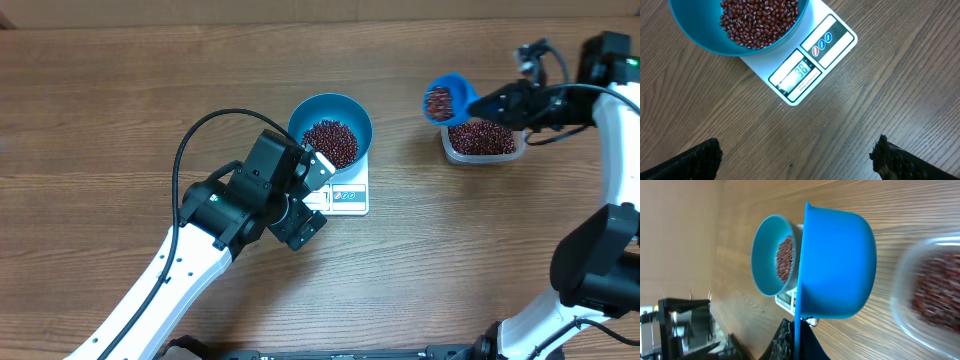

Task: Scoop item into bowl and weigh 150g on scale
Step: 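Carry the filled scoop leftward over the teal bowl, then tilt the blue scoop to pour red beans into the teal bowl, then hold the emptied scoop over the bowl while the scale reading settles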

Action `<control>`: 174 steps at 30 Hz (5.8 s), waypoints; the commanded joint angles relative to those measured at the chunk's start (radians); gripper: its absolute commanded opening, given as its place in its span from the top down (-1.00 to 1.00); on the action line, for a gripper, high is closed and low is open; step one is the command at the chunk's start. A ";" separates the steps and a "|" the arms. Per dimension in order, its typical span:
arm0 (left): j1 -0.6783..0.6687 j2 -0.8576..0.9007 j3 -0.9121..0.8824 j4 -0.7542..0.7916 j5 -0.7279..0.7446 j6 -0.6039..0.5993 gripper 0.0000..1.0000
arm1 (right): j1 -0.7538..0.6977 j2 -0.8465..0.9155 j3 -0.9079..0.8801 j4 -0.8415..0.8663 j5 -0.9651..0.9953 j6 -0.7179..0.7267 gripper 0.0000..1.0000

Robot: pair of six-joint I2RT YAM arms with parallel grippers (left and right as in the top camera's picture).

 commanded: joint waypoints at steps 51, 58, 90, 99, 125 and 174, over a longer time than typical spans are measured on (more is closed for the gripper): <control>0.005 -0.004 -0.007 0.004 0.015 0.016 -0.99 | 0.620 -0.039 0.033 0.284 0.541 0.233 0.93; 0.005 -0.004 -0.007 0.004 0.015 0.016 -0.99 | 0.661 -0.039 0.033 0.293 0.626 0.232 0.92; 0.005 -0.004 -0.007 0.004 0.015 0.016 -0.99 | 0.775 -0.039 0.033 0.328 0.896 0.172 0.92; 0.005 -0.004 -0.007 0.004 0.015 0.016 -0.99 | 0.776 -0.039 0.033 0.328 0.900 0.151 0.92; 0.005 -0.004 -0.007 0.004 0.015 0.016 -0.99 | 0.776 -0.039 0.033 0.328 0.949 0.126 0.92; 0.005 -0.004 -0.007 0.004 0.015 0.016 -0.99 | 0.776 -0.039 0.033 0.329 0.993 0.097 0.93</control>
